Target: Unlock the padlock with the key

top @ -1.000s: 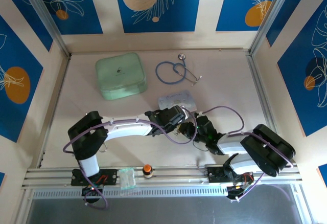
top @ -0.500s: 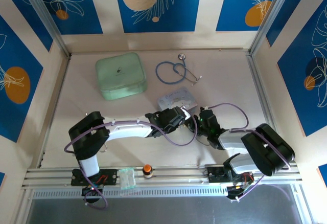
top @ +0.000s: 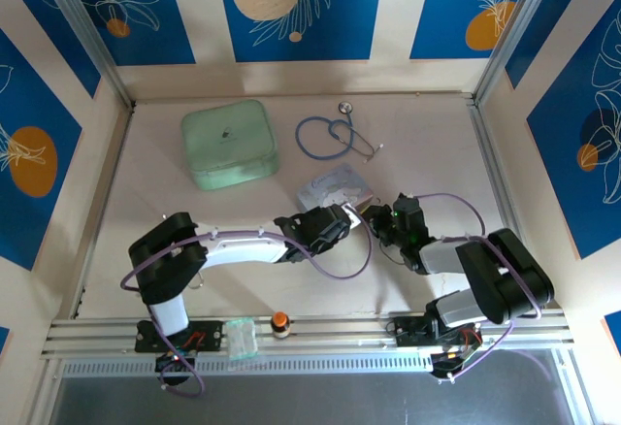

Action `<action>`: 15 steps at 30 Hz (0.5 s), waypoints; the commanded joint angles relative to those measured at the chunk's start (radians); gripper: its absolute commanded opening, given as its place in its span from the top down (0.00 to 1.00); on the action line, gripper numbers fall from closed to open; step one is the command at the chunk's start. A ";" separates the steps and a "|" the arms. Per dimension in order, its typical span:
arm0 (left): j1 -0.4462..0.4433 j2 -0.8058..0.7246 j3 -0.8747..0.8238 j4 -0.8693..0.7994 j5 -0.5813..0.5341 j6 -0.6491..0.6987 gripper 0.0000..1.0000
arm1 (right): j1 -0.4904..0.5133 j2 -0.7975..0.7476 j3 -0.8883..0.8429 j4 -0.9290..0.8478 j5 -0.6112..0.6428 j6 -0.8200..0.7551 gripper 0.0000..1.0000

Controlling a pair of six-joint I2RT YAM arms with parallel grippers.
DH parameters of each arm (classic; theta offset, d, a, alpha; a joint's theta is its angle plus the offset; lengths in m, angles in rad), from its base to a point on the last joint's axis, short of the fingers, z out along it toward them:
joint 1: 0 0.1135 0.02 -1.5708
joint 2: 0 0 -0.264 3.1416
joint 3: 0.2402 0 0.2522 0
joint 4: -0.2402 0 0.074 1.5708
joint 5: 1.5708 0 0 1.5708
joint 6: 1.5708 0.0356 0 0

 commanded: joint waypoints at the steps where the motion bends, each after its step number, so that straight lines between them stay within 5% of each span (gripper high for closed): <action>1: -0.018 0.054 -0.076 -0.211 0.103 -0.010 0.71 | 0.004 -0.011 0.015 -0.019 -0.055 0.008 0.91; 7: -0.006 0.072 -0.044 -0.251 0.020 -0.040 0.69 | -0.013 -0.021 0.087 -0.260 -0.194 -0.115 0.91; 15: 0.022 0.030 -0.021 -0.233 -0.070 -0.055 0.51 | -0.059 0.002 0.141 -0.580 -0.316 -0.339 0.91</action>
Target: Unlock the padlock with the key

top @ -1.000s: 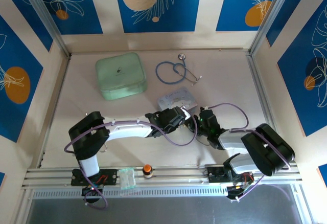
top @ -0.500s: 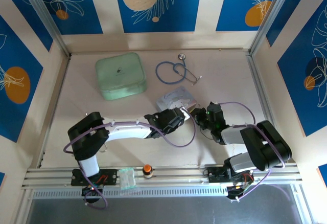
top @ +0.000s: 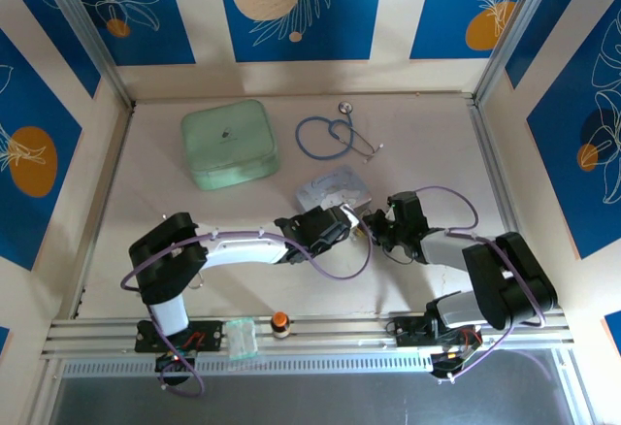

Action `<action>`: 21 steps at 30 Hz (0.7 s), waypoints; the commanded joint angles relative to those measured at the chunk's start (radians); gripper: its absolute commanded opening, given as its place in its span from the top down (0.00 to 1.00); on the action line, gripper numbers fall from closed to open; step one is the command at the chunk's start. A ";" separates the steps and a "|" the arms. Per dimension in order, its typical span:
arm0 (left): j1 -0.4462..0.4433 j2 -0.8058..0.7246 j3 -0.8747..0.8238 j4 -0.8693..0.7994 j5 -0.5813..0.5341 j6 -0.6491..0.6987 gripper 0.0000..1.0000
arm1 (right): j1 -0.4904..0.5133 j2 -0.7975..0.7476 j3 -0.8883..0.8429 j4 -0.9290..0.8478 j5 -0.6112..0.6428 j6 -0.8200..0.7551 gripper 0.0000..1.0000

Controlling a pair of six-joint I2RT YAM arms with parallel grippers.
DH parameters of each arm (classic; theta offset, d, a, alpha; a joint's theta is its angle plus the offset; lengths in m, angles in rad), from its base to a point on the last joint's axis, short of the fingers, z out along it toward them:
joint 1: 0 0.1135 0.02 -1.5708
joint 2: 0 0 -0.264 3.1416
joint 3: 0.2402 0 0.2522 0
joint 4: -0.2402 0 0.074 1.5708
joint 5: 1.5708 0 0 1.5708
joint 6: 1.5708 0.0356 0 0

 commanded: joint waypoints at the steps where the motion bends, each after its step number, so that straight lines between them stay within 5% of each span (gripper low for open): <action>1: 0.019 0.031 -0.017 -0.195 -0.037 -0.034 0.47 | -0.023 0.039 0.045 -0.214 -0.104 -0.155 0.90; 8: 0.056 0.019 -0.013 -0.182 -0.144 -0.110 0.18 | -0.029 0.132 0.175 -0.458 -0.103 -0.257 0.87; 21: 0.074 -0.079 -0.010 -0.091 -0.041 -0.205 0.12 | -0.023 0.172 0.440 -0.916 0.062 -0.395 0.74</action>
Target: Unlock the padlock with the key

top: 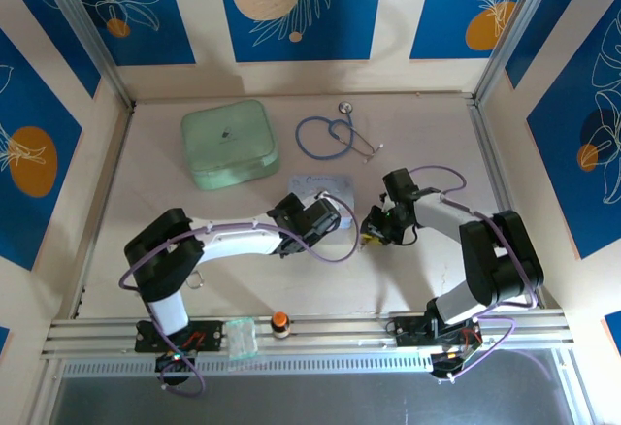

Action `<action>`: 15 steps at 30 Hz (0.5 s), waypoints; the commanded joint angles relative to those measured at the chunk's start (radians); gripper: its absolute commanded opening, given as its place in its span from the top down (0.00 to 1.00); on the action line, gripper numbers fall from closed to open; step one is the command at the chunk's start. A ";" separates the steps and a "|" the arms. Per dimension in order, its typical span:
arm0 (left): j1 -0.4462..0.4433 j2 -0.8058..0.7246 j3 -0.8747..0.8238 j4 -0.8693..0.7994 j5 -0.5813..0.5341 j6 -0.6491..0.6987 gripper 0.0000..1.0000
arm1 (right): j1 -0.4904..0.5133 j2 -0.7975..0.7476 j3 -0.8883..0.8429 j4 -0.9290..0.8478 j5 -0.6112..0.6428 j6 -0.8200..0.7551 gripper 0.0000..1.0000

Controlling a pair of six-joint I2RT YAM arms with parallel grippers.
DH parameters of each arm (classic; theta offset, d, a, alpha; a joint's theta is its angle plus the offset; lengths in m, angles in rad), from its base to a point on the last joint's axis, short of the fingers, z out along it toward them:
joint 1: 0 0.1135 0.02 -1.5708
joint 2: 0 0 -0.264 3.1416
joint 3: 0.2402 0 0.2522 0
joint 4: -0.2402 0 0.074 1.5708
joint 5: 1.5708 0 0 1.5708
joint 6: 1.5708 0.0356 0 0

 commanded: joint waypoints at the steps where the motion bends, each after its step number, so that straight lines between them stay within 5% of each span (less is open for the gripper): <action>1: 0.002 -0.067 -0.008 0.023 0.034 -0.045 0.12 | -0.009 0.056 0.063 -0.196 0.051 -0.097 0.74; 10: 0.003 -0.140 -0.028 0.008 0.032 -0.070 0.11 | -0.007 0.069 0.099 -0.246 0.104 -0.130 0.73; 15: 0.007 -0.209 -0.061 0.015 0.037 -0.108 0.05 | 0.022 0.053 0.130 -0.296 0.200 -0.135 0.52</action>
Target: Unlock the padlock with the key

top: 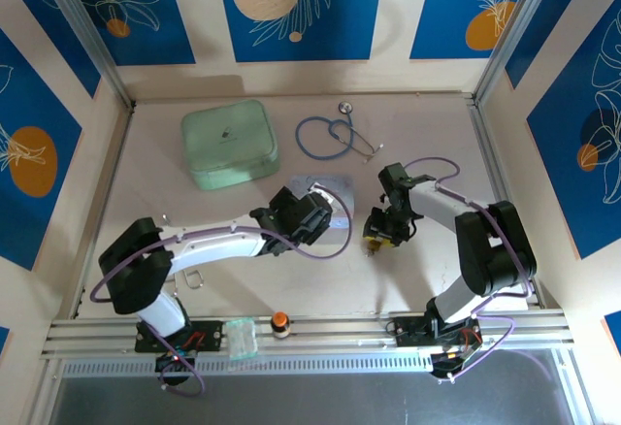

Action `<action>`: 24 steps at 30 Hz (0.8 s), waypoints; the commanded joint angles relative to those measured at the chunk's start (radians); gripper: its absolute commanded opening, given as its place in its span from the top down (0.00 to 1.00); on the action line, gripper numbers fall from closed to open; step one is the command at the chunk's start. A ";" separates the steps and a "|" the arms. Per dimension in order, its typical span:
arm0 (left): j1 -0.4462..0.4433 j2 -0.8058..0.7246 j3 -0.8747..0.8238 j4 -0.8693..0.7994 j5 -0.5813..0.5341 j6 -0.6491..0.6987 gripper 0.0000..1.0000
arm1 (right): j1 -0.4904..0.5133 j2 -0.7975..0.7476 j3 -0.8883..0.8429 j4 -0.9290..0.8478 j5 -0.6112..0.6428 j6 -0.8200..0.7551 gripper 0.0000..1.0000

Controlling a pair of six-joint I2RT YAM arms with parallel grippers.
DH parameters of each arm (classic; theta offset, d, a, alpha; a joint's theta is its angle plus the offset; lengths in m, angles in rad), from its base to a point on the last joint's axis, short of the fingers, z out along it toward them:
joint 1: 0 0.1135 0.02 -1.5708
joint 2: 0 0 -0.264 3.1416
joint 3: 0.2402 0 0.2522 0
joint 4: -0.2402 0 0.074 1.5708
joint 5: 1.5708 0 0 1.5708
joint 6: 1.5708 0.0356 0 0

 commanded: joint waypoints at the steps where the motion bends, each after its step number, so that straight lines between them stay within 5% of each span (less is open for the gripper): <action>1: 0.009 -0.075 -0.032 0.007 0.011 -0.048 0.03 | -0.004 -0.014 0.017 -0.074 0.076 -0.013 0.51; 7: 0.062 -0.252 -0.114 0.028 -0.045 -0.147 0.01 | -0.007 -0.144 0.034 -0.039 0.195 -0.037 0.27; 9: 0.113 -0.328 -0.164 0.048 -0.061 -0.170 0.01 | -0.009 -0.209 0.035 0.007 0.285 -0.057 0.00; 17: 0.349 -0.650 -0.500 0.310 -0.233 -0.041 0.01 | -0.099 -0.419 -0.228 0.591 0.535 -0.256 0.01; 20: 0.464 -0.699 -0.507 0.223 -0.233 -0.014 0.01 | -0.175 -0.450 -0.310 0.750 0.517 -0.301 0.01; 24: 0.612 -0.656 -0.633 0.440 -0.171 0.084 0.01 | -0.252 -0.454 -0.401 0.950 0.454 -0.364 0.01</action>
